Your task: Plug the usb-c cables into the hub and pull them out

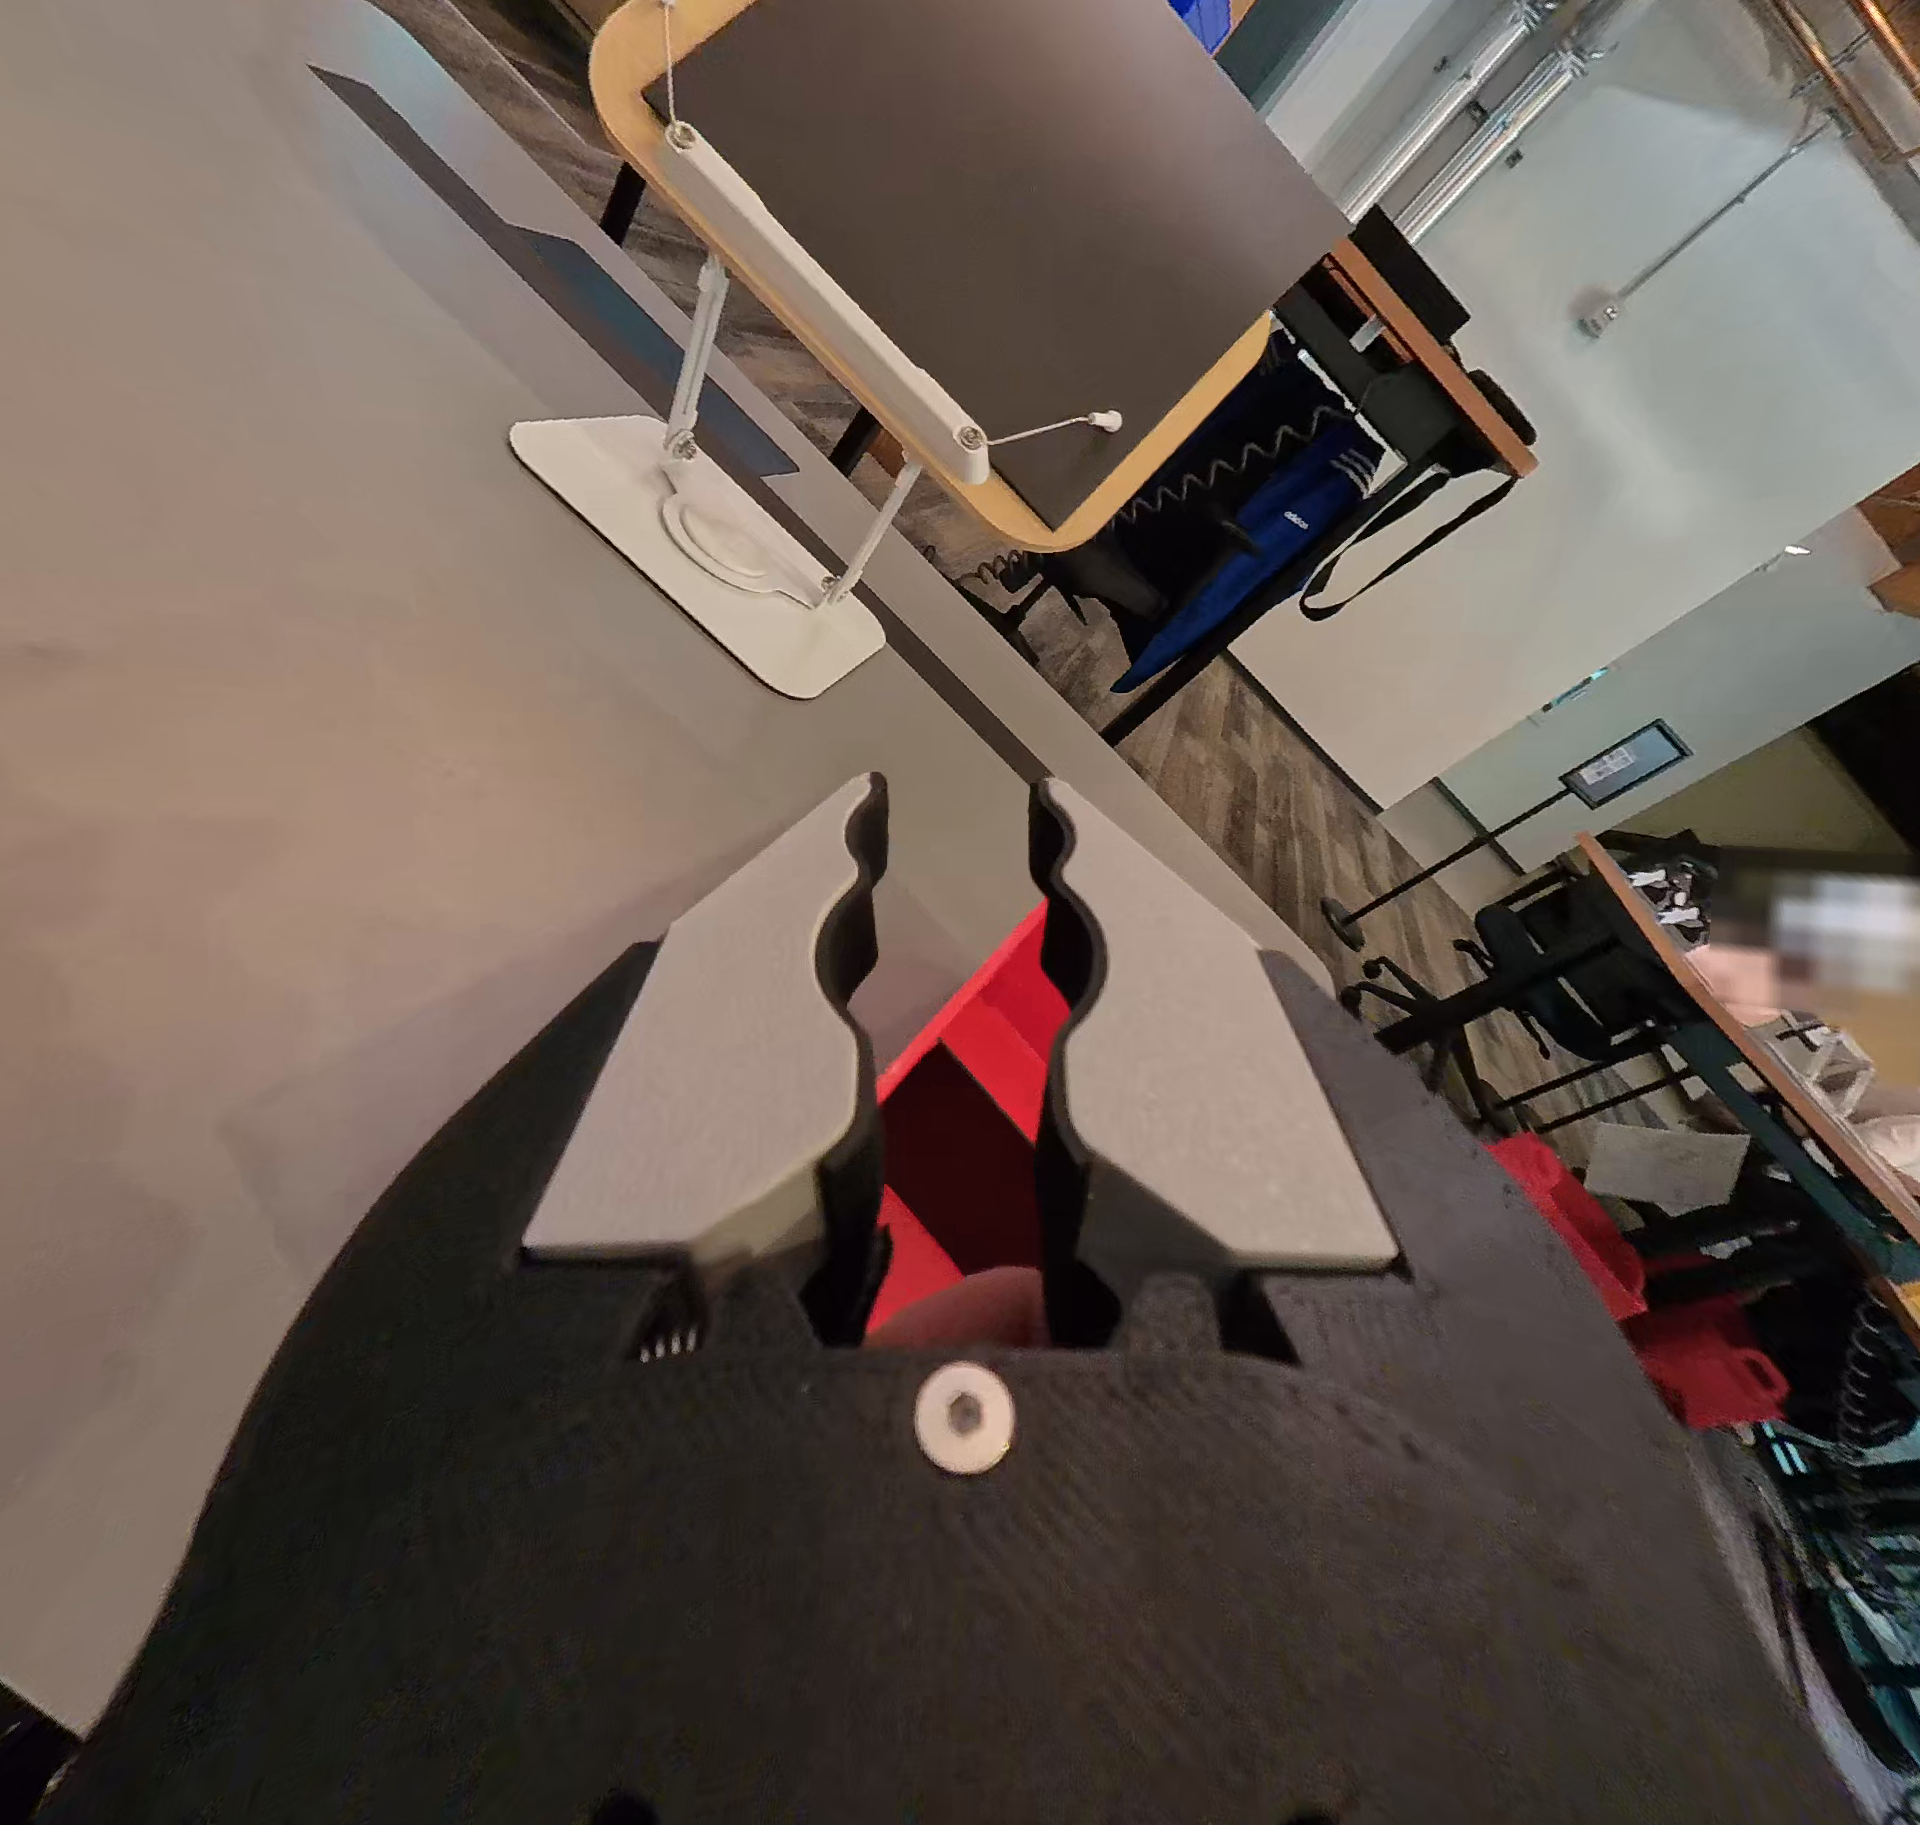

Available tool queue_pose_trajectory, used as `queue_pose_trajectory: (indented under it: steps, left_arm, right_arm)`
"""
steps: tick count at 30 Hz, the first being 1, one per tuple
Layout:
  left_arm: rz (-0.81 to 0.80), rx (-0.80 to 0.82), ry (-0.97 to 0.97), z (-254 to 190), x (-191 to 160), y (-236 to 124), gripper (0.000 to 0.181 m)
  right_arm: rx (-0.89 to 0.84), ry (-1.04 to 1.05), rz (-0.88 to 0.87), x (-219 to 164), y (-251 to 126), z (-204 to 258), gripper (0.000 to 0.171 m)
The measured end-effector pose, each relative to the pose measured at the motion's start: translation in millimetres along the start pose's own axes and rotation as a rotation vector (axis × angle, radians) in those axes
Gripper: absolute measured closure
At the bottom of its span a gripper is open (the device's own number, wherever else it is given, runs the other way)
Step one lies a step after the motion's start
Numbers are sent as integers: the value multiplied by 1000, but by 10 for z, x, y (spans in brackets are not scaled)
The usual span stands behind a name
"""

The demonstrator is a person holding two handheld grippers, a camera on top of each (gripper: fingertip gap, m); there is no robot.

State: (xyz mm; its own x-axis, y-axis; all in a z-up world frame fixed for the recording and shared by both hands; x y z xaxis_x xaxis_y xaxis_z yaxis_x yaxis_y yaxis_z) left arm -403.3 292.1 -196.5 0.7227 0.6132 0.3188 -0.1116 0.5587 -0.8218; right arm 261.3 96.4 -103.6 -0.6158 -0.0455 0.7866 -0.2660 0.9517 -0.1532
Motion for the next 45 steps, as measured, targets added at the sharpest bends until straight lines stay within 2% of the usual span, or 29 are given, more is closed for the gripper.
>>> queue_pose_trajectory:
  steps: [4, 9, 20, 31, 37, 41, 45]
  left_arm:
    - [-63, 60, -13, 6, 14, -96, 157]
    - [-138, 133, -4, 51, 21, -391, 157]
    - [-291, 301, -22, 290, 60, -1262, 157]
    - [-513, 494, -107, 471, 337, -2274, 157]
    - [-668, 450, -89, 43, 773, -2664, 157]
    - [-774, 356, -58, -491, 1154, -2661, 157]
    - [-804, 296, 34, -1077, 1475, -2521, 157]
  right_arm:
    - [33, 5, -1, 13, 32, 87, 147]
    - [71, 14, -14, 49, 75, 174, 147]
    - [124, 30, -38, 118, 120, 338, 146]
    - [174, 83, -85, 200, 96, 437, 143]
    - [251, 130, -158, 427, 165, 626, 138]
    - [307, 116, -224, 727, 242, 829, 136]
    - [376, 112, -307, 1120, 327, 1051, 135]
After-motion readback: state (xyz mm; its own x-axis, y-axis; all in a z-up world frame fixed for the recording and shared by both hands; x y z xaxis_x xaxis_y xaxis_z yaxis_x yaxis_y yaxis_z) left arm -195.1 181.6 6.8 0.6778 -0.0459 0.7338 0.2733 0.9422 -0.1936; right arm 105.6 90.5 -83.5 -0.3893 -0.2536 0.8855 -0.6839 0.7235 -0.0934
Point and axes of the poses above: each gripper's, where its closed fingertips meet, y out along the fingers, x out of its top, z = x × y across the jaws, the point moved 9 cm from there along -y, back along the fingers, and after that the axes turned 2 degrees about y, right-handed, at the moved point
